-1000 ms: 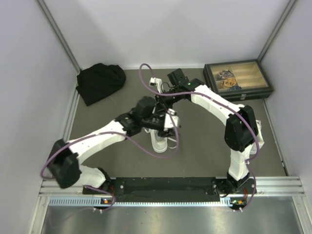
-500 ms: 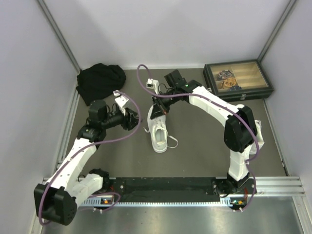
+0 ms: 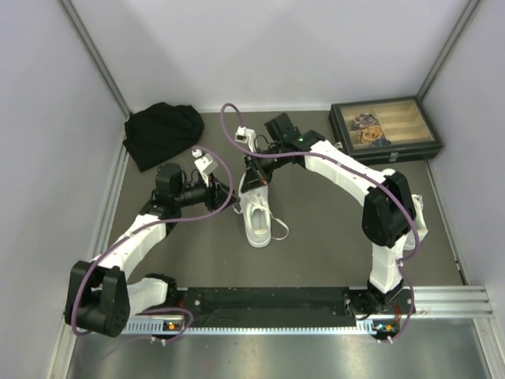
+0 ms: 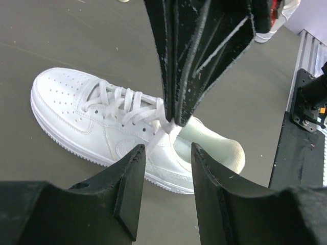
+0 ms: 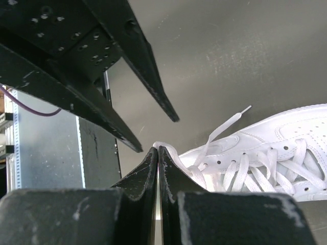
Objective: Tie the shoes
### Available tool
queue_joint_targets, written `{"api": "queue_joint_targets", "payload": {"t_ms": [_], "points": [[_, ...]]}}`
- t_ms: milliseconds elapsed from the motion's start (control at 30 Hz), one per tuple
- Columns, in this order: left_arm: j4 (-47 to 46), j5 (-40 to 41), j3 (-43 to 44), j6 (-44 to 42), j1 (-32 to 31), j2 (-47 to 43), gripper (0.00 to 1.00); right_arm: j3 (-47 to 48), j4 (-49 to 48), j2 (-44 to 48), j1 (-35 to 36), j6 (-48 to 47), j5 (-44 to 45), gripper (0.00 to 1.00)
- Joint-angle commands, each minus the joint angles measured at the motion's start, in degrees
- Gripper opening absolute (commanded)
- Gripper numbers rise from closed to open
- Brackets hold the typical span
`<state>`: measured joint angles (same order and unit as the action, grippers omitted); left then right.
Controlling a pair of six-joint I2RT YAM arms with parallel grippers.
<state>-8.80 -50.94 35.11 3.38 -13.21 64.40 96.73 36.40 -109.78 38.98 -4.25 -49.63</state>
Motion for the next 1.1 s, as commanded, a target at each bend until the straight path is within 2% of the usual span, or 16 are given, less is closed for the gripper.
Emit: {"api": "queue_joint_targets", "payload": {"t_ms": [0,300,700,733,767,867,967,1067], "points": [[-8.6,-3.2,2.32,0.75,-0.06,3.09,0.45,-0.4,-1.34,3.43,0.48,-0.58,-1.61,0.0],[-9.84,-3.91,3.91,-0.74,-1.82,6.0,0.33,-1.1,-1.33,3.96,0.22,-1.2,-1.7,0.0],[-9.74,-1.88,6.98,-4.43,-3.05,11.36,0.31,-1.89,-1.6,4.66,-1.01,-1.29,-2.05,0.0],[-10.01,-2.06,7.33,-4.34,-3.05,11.8,0.29,-1.89,-1.51,4.57,-1.01,-1.37,-2.05,0.0],[-10.19,-2.41,7.86,-4.17,-3.05,12.41,0.21,-1.81,-1.42,4.57,-1.1,-1.37,-2.05,0.0],[-8.79,-3.63,8.57,-4.69,-3.05,12.24,0.08,-1.63,-1.33,4.48,-1.36,-1.55,-2.05,0.0],[-5.01,-5.13,8.92,-6.98,-2.96,10.14,0.0,-1.45,-1.16,4.4,-1.8,-1.55,-1.88,0.0],[-2.02,-6.54,9.01,-8.82,-2.96,7.15,0.0,-1.54,-0.98,4.13,-2.07,-1.73,-1.53,0.0]]}}
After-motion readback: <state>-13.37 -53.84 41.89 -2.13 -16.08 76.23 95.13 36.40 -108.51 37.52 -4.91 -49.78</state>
